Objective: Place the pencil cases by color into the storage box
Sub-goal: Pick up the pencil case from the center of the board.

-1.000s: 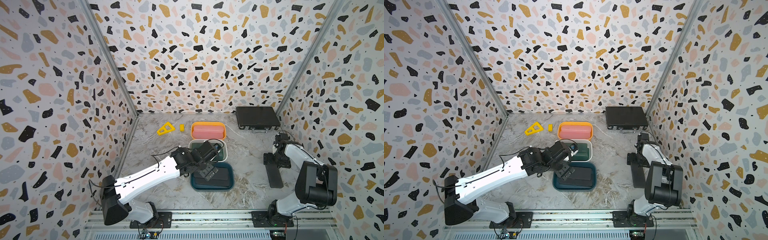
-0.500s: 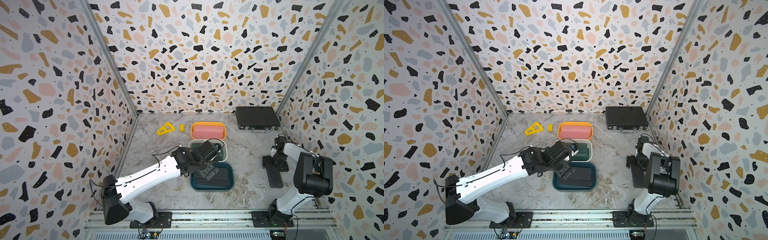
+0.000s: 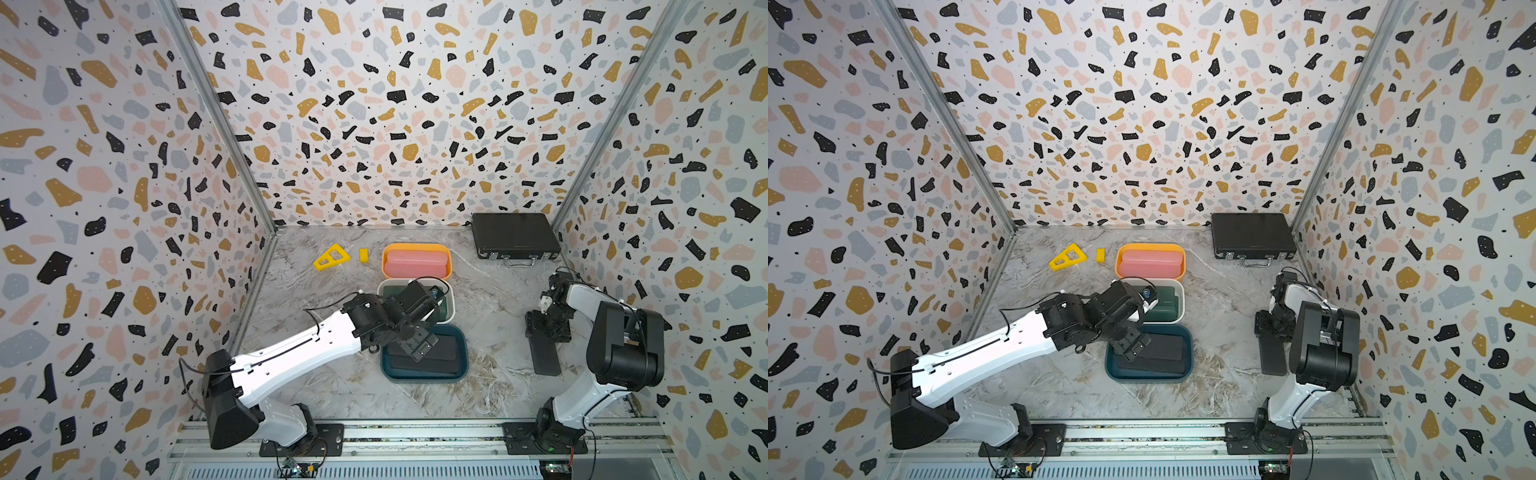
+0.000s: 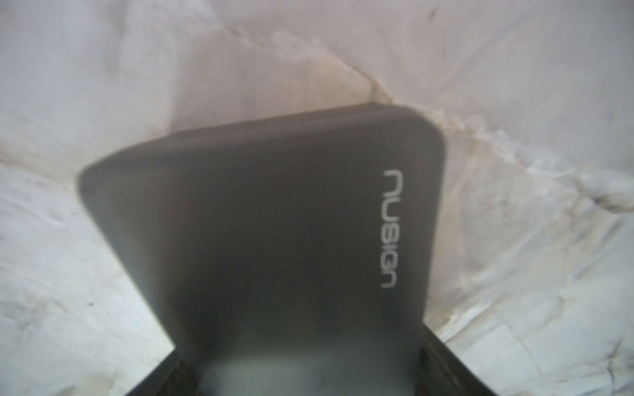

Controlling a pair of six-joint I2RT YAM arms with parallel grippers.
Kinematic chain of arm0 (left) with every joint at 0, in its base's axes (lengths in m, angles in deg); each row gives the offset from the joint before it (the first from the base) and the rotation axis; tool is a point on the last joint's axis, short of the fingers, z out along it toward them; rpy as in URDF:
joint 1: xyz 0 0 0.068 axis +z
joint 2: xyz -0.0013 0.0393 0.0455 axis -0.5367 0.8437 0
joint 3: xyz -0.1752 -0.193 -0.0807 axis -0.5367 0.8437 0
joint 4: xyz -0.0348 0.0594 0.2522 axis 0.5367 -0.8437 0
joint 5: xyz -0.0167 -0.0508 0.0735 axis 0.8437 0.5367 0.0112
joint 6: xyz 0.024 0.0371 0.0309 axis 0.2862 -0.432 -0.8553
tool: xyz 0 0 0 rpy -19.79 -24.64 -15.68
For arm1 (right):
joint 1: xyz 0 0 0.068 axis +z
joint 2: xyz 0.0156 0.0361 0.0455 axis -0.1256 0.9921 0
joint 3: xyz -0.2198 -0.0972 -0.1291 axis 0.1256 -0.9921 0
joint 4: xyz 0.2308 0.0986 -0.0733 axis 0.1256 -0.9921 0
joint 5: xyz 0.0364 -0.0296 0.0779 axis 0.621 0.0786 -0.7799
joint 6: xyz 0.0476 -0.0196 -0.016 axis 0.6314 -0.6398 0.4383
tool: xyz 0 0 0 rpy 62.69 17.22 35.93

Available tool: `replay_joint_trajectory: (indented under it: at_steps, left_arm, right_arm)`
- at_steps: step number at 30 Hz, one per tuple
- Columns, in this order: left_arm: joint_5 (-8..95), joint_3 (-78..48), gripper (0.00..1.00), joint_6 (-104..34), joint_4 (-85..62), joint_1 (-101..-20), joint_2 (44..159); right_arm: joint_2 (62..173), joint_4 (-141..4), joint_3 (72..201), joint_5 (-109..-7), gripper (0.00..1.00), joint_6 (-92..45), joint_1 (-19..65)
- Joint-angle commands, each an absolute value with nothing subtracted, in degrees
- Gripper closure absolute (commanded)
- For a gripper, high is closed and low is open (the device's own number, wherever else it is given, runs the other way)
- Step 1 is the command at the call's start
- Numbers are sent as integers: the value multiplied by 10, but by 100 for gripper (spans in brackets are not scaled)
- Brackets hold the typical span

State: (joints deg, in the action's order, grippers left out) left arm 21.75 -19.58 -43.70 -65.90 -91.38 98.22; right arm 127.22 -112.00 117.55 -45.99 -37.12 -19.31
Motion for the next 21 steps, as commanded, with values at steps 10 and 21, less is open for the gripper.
replay_joint_trajectory:
  at_steps: [10, 21]
  left_arm:
    - [215, -193, 0, -426, -653, -910, 969]
    - [226, -181, 0, -409, -646, -899, 952]
  right_arm:
    - [1273, -1138, 1177, -490, 45, -365, -191]
    - [1211, -1167, 1192, -536, 49, -363, -191]
